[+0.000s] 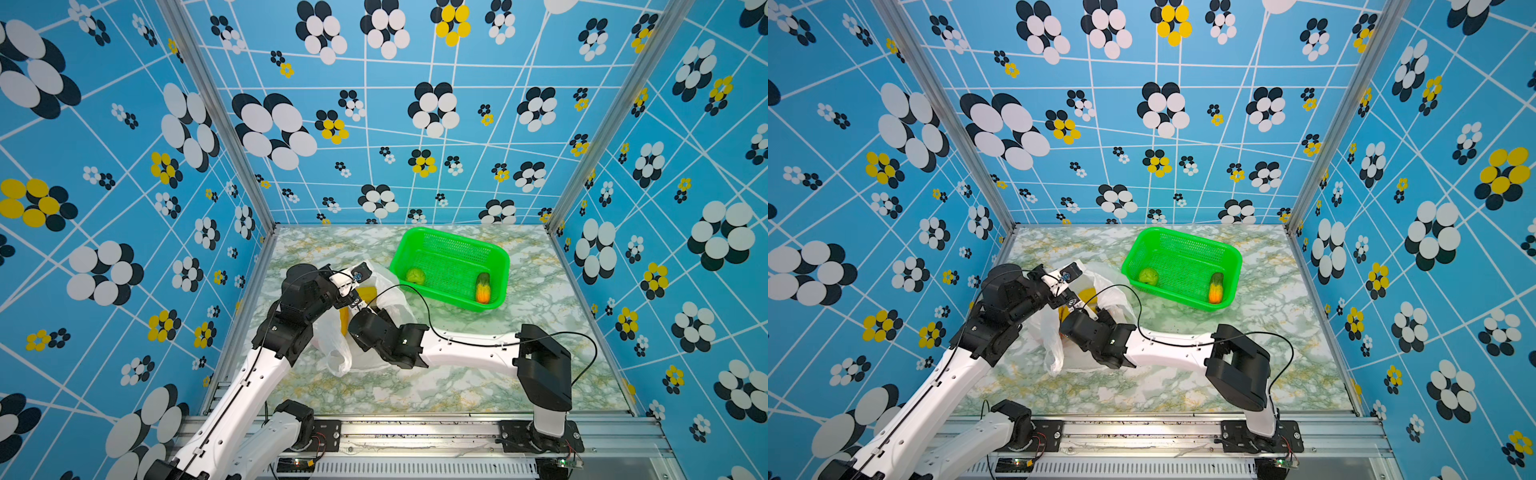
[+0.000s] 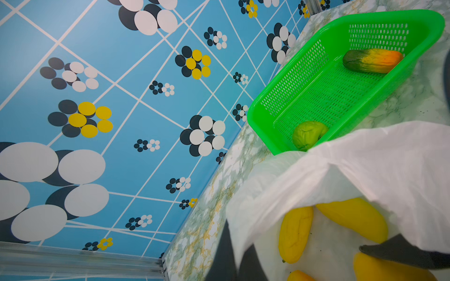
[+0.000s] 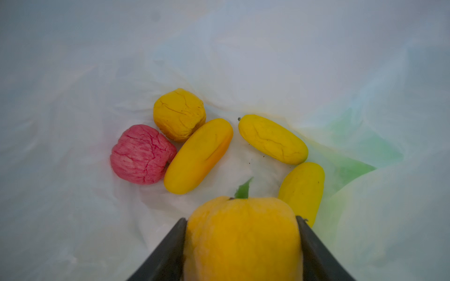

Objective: Untie the knot of the plastic bag and take out the fruit
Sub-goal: 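Lift the orange-yellow fruit out of the bag with the right gripper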

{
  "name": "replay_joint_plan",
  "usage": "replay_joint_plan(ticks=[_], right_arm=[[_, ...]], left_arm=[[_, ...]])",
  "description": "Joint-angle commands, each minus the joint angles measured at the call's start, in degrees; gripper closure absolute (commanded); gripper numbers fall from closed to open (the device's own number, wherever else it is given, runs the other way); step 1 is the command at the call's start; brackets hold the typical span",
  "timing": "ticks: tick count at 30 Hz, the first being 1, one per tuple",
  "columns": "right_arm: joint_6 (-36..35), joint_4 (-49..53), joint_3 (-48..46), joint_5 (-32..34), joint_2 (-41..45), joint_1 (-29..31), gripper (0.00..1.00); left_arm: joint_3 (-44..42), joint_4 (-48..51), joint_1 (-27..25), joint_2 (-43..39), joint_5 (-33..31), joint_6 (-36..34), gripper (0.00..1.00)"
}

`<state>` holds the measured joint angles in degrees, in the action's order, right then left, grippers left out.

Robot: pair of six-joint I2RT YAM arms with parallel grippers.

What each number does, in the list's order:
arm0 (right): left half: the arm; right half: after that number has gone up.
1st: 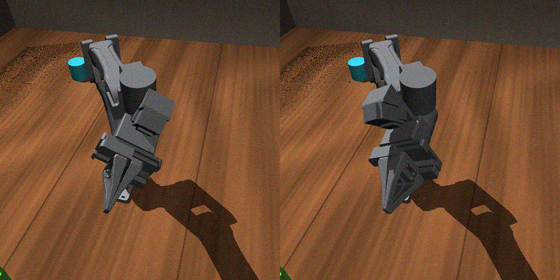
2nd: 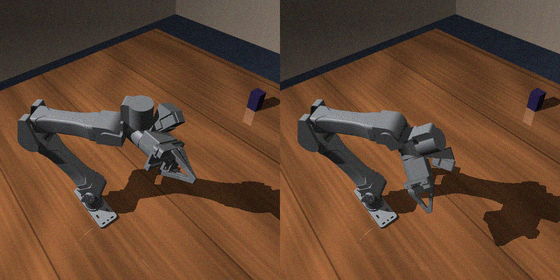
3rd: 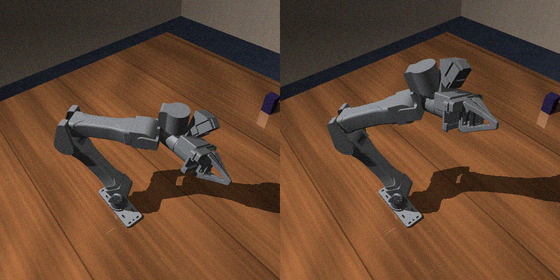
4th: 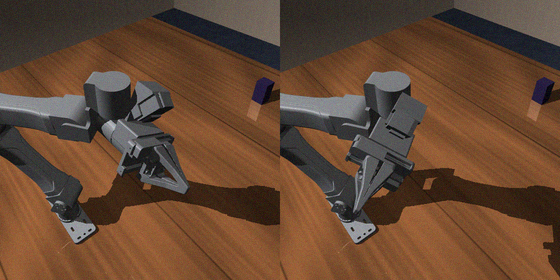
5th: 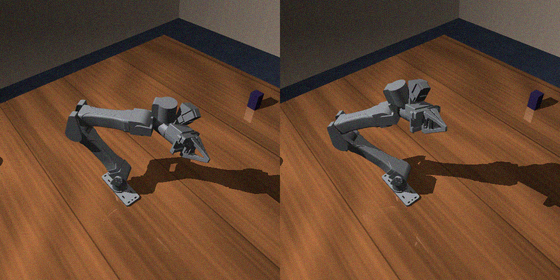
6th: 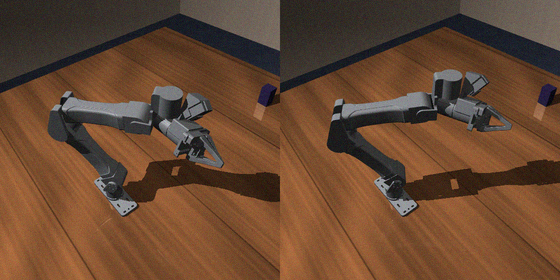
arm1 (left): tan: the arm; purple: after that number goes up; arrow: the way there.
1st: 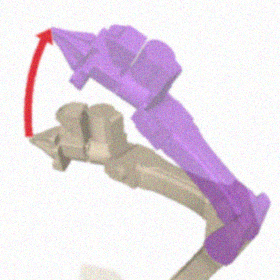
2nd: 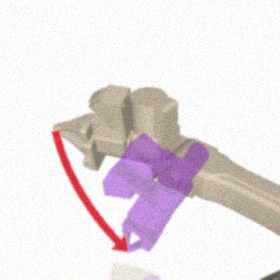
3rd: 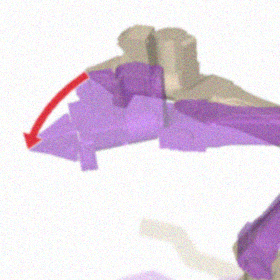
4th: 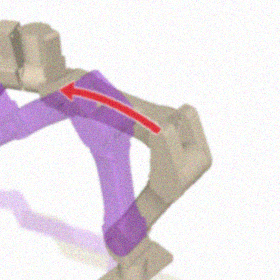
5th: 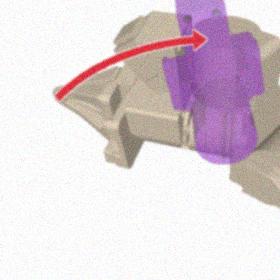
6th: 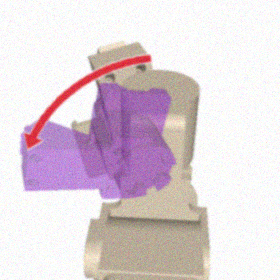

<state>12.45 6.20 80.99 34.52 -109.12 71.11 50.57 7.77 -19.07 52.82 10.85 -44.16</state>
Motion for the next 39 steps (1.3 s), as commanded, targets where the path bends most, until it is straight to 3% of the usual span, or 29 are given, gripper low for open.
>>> replay_joint_plan(ticks=[1, 7, 16, 26, 31, 35, 39], right_arm=[[-2.26, -3.87, -2.42, 10.37, 1.81, -0.54, 0.56], [-4.76, -9.32, -7.92, 16.09, 6.66, -0.50, 0.59], [-7.04, -18.23, -17.86, 15.72, 18.39, 0.69, 0.58], [-12.04, -26.39, -26.86, 6.12, 32.12, 0.72, 0.54], [-12.23, -27.93, -29.47, 12.12, 37.39, 0.22, 0.54], [-10.16, -26.74, -30.65, 18.45, 40.63, -2.68, 0.59], [-0.43, -21.30, -32.76, 19.77, 44.46, -9.21, 0.59]], left_arm=[[1.71, 0.67, 0.47, 0.20, -0.36, 1.10, 1.00], [1.72, 0.49, 0.85, 0.36, -0.30, 1.31, 1.00], [1.81, 0.40, 1.00, 0.36, -0.41, 1.58, 1.00], [1.83, 0.49, 1.14, 0.54, -0.59, 1.45, 1.00], [1.73, 0.41, 1.11, 0.51, -0.25, 1.36, 1.00], [1.64, 0.40, 1.11, 0.39, -0.16, 1.40, 1.00], [1.64, 0.41, 1.09, 0.36, 0.14, 1.33, 1.00]])
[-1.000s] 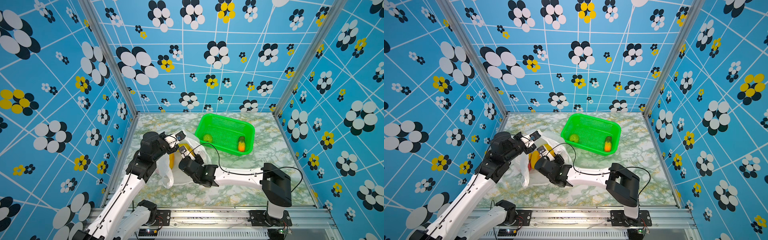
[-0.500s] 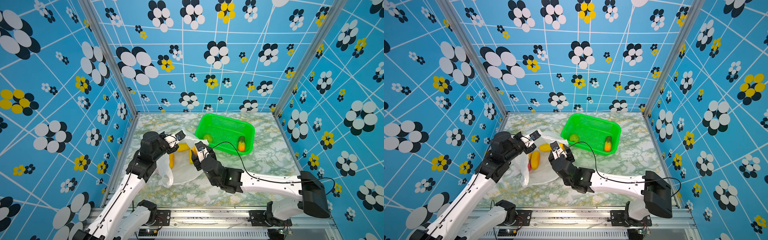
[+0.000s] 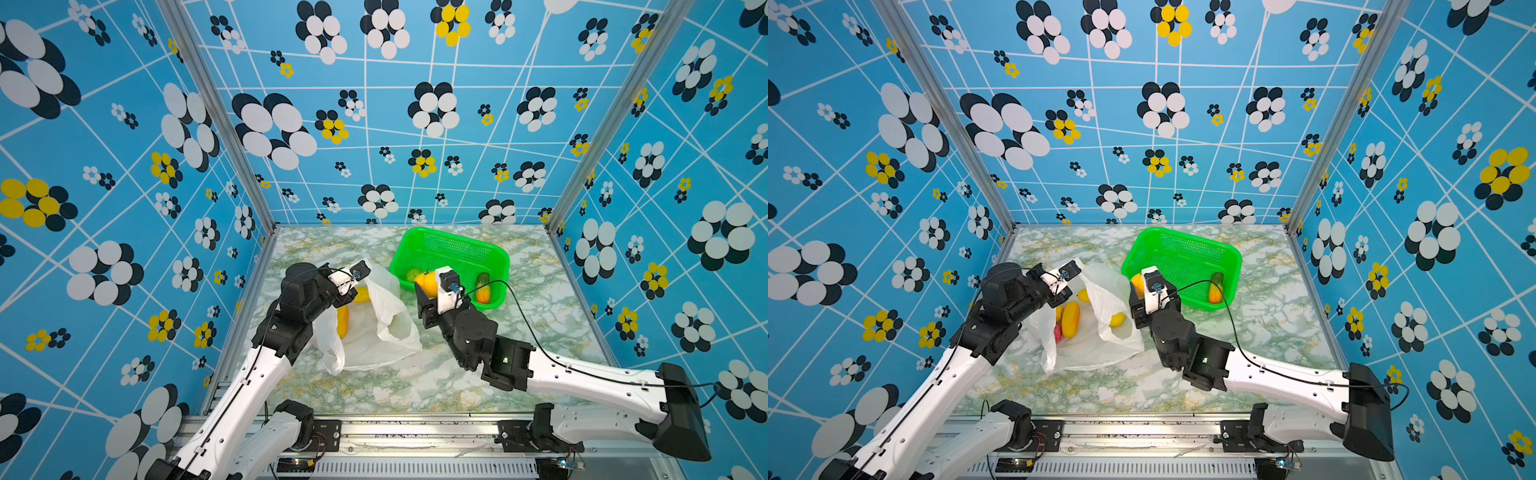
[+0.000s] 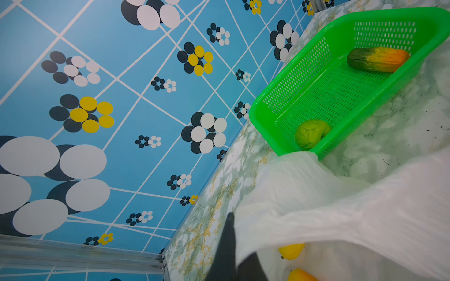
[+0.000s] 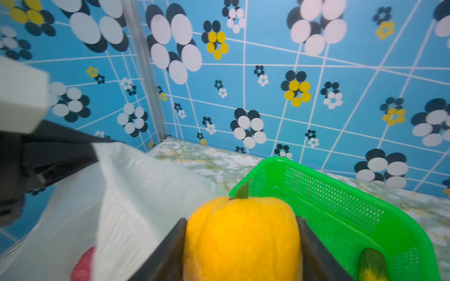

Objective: Untie the knot of the plastic bag and take out the fruit
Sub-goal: 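Lift the orange-yellow fruit out of the bag with the right gripper, then carry the orange-yellow fruit with the right gripper over the basket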

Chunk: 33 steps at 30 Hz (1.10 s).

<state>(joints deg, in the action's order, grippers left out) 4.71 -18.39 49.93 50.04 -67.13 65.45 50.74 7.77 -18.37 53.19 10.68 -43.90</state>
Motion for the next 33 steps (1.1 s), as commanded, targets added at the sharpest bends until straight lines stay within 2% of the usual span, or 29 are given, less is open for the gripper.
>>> replay_joint_plan(ticks=[1, 6, 13, 19, 26, 30, 33], right_arm=[[9.86, 4.87, -2.01, 4.28, 3.07, -5.54, 0.59], [21.98, 13.94, -2.68, 3.75, 3.97, -14.99, 0.55], [26.61, 19.40, -0.15, -1.23, -1.73, -23.46, 0.55], [30.72, 26.58, 5.76, -14.44, -11.14, -31.51, 0.61], [30.67, 38.36, 20.22, -27.06, -28.22, -34.82, 0.68], [30.56, 43.75, 27.16, -32.06, -36.92, -35.21, 0.67], [30.53, 44.75, 29.37, -34.27, -40.57, -35.44, 0.63]], left_arm=[[1.47, 0.41, 0.40, -0.02, 0.40, 1.07, 1.00], [1.47, 0.40, 0.31, -0.10, 0.57, 1.10, 1.00], [1.36, 0.32, 0.31, -0.29, 0.80, 1.17, 1.00], [1.35, 0.23, 0.26, -0.45, 0.97, 1.23, 1.00], [1.33, 0.23, 0.24, -0.54, 0.96, 1.18, 1.00], [1.35, 0.18, 0.19, -0.63, 1.03, 1.18, 1.00], [1.37, 0.16, 0.19, -0.63, 1.10, 1.19, 1.00]])
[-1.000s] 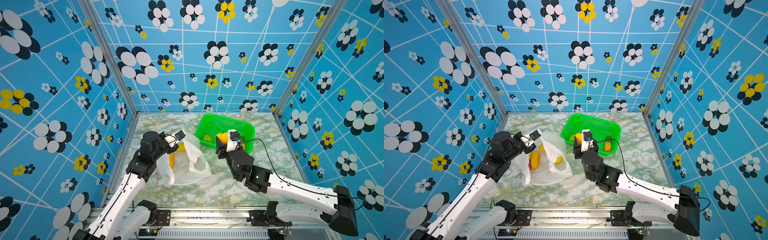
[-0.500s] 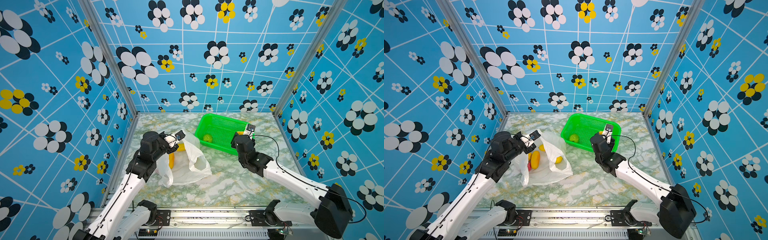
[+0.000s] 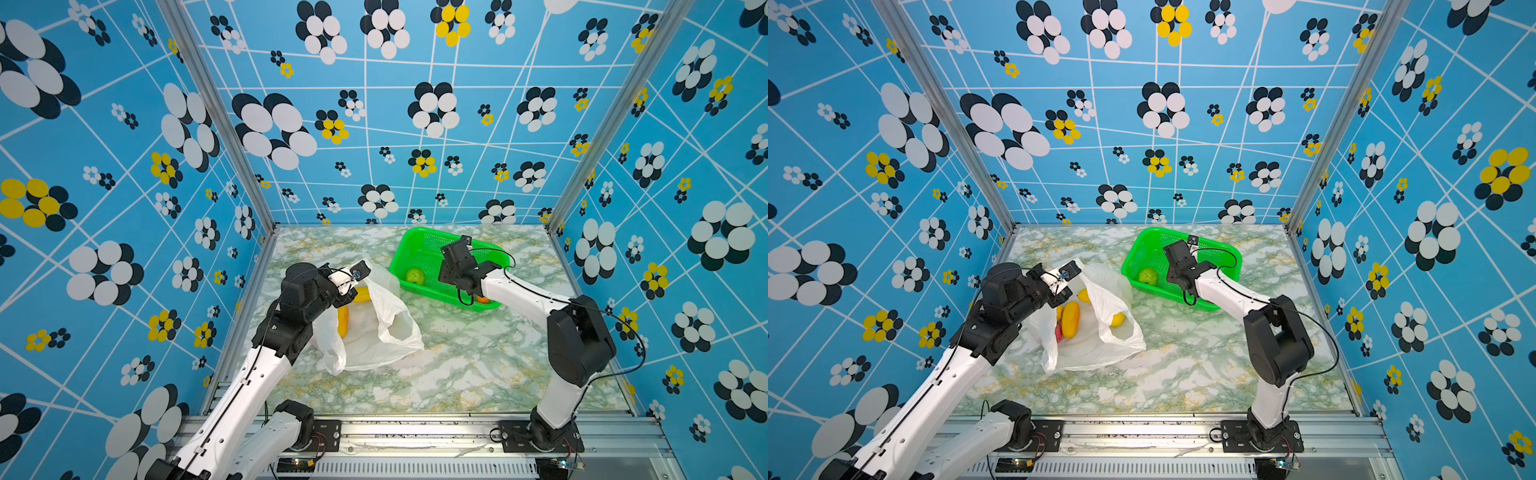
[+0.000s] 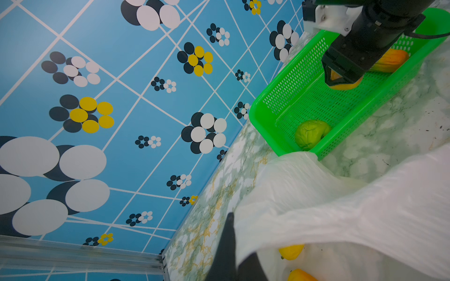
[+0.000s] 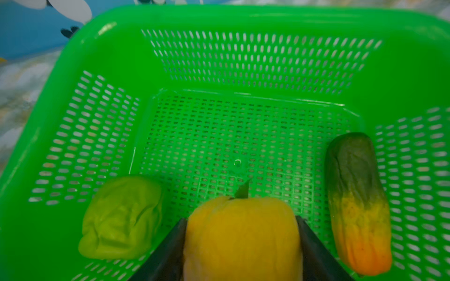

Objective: Untie the knot of the plastic bag and take out the fruit
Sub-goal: 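Carry the orange-yellow fruit with the right gripper over the basket, then lower the fruit into the basket and open the right gripper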

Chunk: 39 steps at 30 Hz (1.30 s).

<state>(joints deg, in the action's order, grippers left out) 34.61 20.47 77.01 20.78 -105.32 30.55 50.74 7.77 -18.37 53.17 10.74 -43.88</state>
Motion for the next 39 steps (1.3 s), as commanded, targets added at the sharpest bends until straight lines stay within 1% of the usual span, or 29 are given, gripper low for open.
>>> replay_joint_plan(ticks=[1, 7, 10, 12, 17, 24, 26, 28, 30, 31, 33, 39], right_arm=[[0.63, 6.01, 2.66, -5.59, -3.27, -0.58, 0.61], [1.40, 7.56, 4.98, -10.09, -7.46, -1.52, 0.52], [1.53, 7.19, 4.78, -10.83, -7.89, -1.63, 0.40], [1.42, 6.33, 4.04, -11.41, -7.47, -1.69, 0.36], [1.34, 4.54, 2.14, -11.52, -5.38, -1.68, 0.33], [0.92, 3.46, 0.19, -9.61, -1.40, -1.66, 0.34], [0.81, 2.96, -0.89, -8.79, 0.01, -1.70, 0.34], [0.54, 2.48, -1.72, -8.17, 1.59, -1.65, 0.34], [0.03, 1.94, -2.45, -7.74, 3.17, -1.70, 0.34], [-0.10, 1.81, -2.62, -7.60, 3.67, -1.63, 0.33], [-0.33, 1.63, -3.08, -7.30, 4.61, -1.69, 0.32], [-0.42, -0.33, -4.40, -8.49, 4.74, -1.64, 0.29]], left_arm=[[1.31, 0.18, 0.18, -0.61, 1.05, 1.18, 1.00], [1.28, 0.23, 0.21, -0.72, 1.04, 1.16, 1.00], [1.28, 0.23, 0.19, -0.85, 1.12, 1.16, 1.00], [1.22, 0.23, 0.19, -0.96, 1.20, 1.16, 1.00], [0.46, -0.86, 0.34, -1.07, 3.55, 1.70, 1.00], [1.72, -1.75, 0.79, 0.27, 4.62, 5.91, 1.00], [1.91, -1.71, 0.81, 0.45, 5.37, 6.17, 1.00], [1.82, -0.80, 0.81, 0.21, 7.50, 4.68, 1.00], [0.94, 0.12, 0.77, -0.89, 11.04, 1.58, 1.00], [0.22, -0.26, 0.63, -1.43, 11.39, 0.86, 1.00], [-0.47, -0.30, 0.40, -2.18, 10.94, -0.48, 1.00], [-0.22, 0.66, 0.30, -1.66, 8.90, -1.17, 1.00]])
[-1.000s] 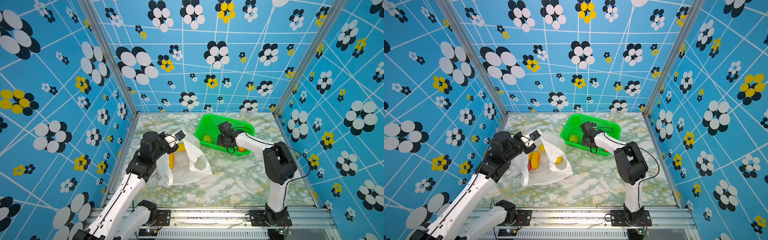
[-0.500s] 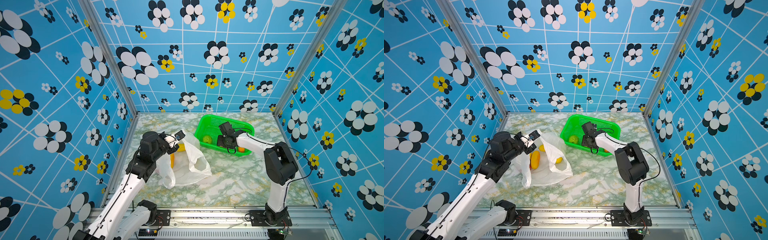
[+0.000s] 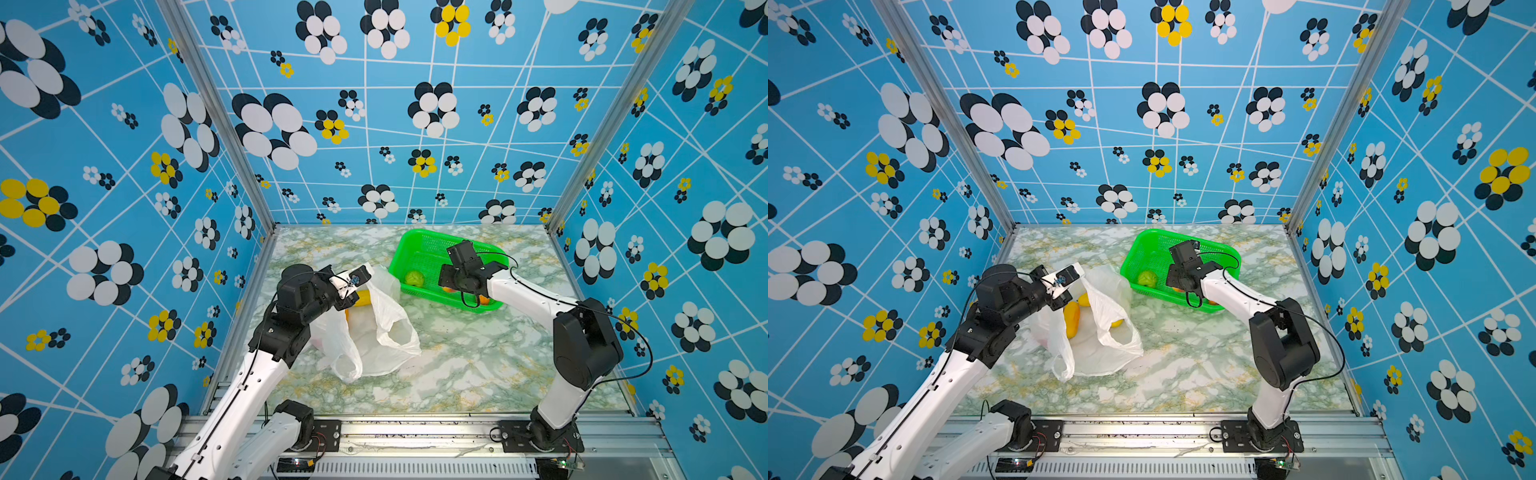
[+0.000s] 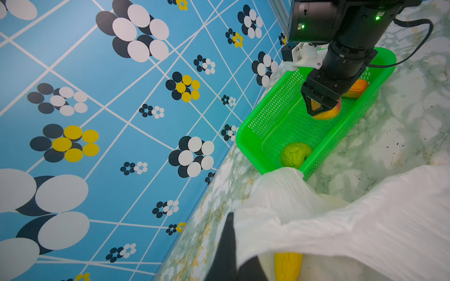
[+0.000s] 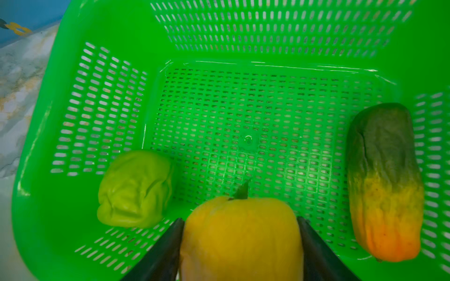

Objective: Untie the knot of the plastic bag and take out the fruit
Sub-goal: 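Lower the fruit into the basket and open the right gripper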

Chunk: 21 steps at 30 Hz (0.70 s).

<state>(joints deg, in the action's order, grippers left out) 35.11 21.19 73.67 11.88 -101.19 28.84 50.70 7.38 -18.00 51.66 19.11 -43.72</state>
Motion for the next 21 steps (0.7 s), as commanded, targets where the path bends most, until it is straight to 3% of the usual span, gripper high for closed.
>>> replay_joint_plan(ticks=[1, 12, 21], right_arm=[[-0.84, -1.12, -0.91, 0.28, 0.24, 0.02, 0.29], [0.24, 0.87, 2.77, -2.58, -7.30, 0.08, 0.29], [0.96, -2.84, -0.46, -1.87, -4.08, 0.06, 0.22]], left_arm=[[-0.16, 0.93, -0.03, -0.14, 0.36, -1.36, 1.00], [-0.31, 1.05, -0.02, 0.00, 0.04, -1.89, 1.00], [-0.49, 0.97, -0.15, -0.15, 0.13, -1.97, 1.00]])
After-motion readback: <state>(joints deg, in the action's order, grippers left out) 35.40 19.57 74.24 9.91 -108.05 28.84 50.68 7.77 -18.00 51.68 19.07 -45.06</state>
